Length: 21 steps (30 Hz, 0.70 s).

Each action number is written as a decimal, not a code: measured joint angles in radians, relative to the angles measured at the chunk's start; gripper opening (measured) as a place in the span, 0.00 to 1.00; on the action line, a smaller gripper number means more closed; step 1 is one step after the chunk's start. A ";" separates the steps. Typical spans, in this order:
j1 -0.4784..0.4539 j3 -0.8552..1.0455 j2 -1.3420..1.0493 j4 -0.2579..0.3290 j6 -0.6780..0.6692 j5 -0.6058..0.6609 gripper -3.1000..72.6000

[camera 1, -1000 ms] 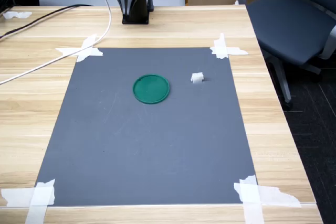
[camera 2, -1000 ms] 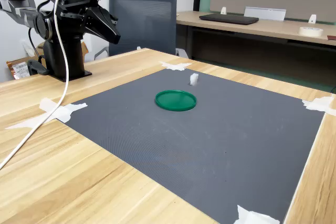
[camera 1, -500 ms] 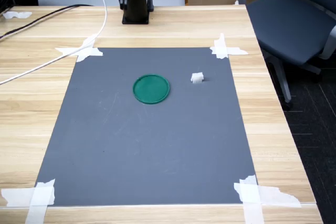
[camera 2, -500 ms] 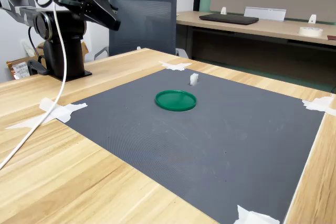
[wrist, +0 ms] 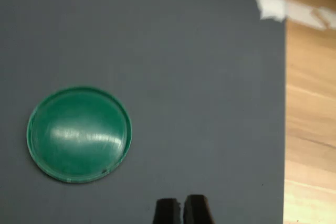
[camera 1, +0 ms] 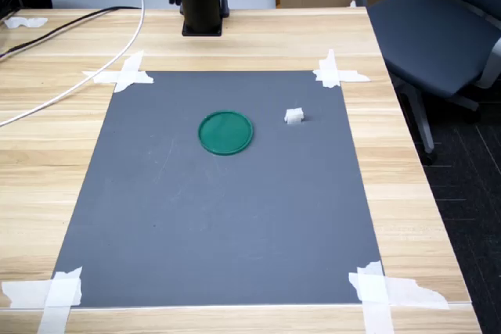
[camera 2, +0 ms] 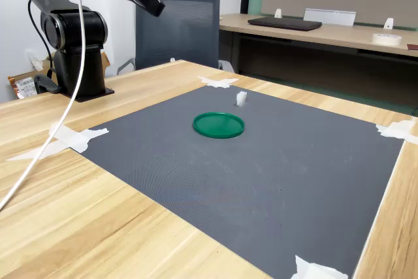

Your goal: Grasp a white terminal and put it in the green lid.

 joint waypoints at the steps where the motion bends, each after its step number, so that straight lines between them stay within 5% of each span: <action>1: 0.000 -0.021 0.033 0.000 -0.010 0.016 0.00; 15: 0.000 -0.289 0.300 0.006 -0.118 0.119 0.00; 21: 0.000 -0.351 0.364 0.114 -0.341 0.247 0.00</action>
